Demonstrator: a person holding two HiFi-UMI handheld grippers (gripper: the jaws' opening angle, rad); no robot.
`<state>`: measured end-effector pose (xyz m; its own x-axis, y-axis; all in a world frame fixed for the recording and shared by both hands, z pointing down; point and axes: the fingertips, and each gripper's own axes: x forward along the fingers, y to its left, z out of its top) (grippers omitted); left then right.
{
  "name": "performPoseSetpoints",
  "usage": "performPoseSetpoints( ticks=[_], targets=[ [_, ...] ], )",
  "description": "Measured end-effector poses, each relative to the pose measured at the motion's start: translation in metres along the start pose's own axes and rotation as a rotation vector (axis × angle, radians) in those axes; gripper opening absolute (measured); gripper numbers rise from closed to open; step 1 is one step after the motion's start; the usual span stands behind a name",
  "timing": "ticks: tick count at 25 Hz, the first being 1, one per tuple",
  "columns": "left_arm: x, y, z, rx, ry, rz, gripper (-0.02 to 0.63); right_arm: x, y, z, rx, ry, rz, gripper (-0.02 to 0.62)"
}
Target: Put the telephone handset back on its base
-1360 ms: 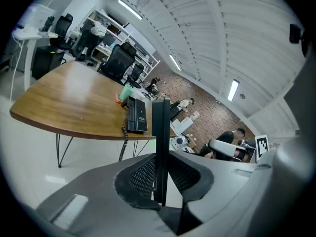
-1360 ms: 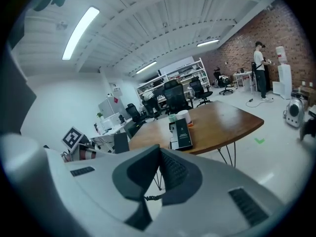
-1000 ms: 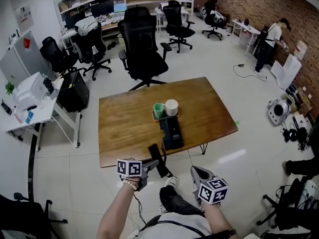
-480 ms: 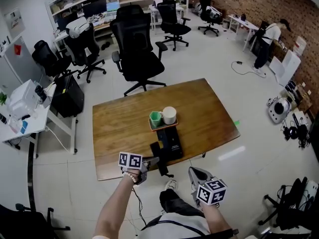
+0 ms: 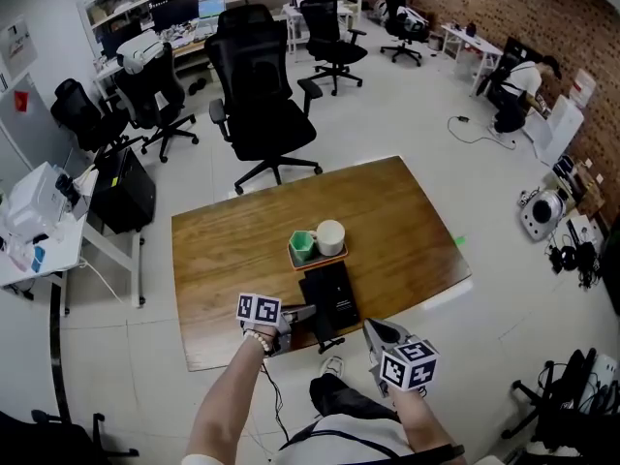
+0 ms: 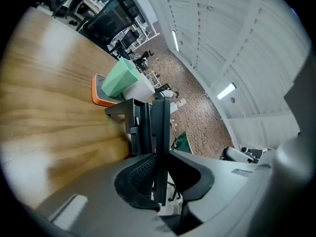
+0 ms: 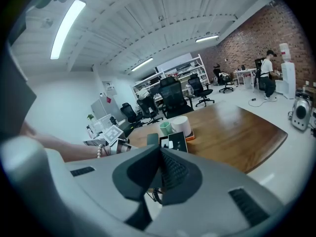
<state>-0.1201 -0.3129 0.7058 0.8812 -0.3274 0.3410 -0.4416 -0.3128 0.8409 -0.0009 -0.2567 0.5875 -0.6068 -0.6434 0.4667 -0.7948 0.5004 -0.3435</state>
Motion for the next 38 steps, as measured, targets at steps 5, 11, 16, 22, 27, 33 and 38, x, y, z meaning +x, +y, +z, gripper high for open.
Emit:
performPoseSetpoints(
  ticks=[5,11,16,22,27,33,38],
  targets=[
    [0.009,0.006,0.01,-0.01,0.016,-0.062,0.071,0.01,-0.005,0.003,0.015,0.008,-0.002,0.009],
    [0.016,0.015,0.011,-0.017,0.063,-0.107,0.071,0.016,-0.017,0.004,0.03,0.014,-0.02,0.009],
    [0.023,0.02,0.008,-0.032,0.076,-0.142,0.071,0.018,-0.026,0.004,0.036,0.026,-0.035,0.009],
    [0.027,0.026,0.006,-0.05,0.075,-0.158,0.071,0.021,-0.031,-0.001,0.046,0.041,-0.039,0.009],
    [0.029,0.029,0.004,-0.075,0.068,-0.173,0.072,0.025,-0.03,-0.001,0.047,0.046,-0.032,0.009],
    [0.026,0.034,0.006,-0.074,0.045,-0.147,0.087,0.027,-0.032,-0.002,0.047,0.057,-0.027,0.009],
    [0.025,0.047,0.005,-0.058,0.012,0.002,0.193,0.029,-0.028,0.001,0.036,0.055,-0.007,0.009]
  ],
)
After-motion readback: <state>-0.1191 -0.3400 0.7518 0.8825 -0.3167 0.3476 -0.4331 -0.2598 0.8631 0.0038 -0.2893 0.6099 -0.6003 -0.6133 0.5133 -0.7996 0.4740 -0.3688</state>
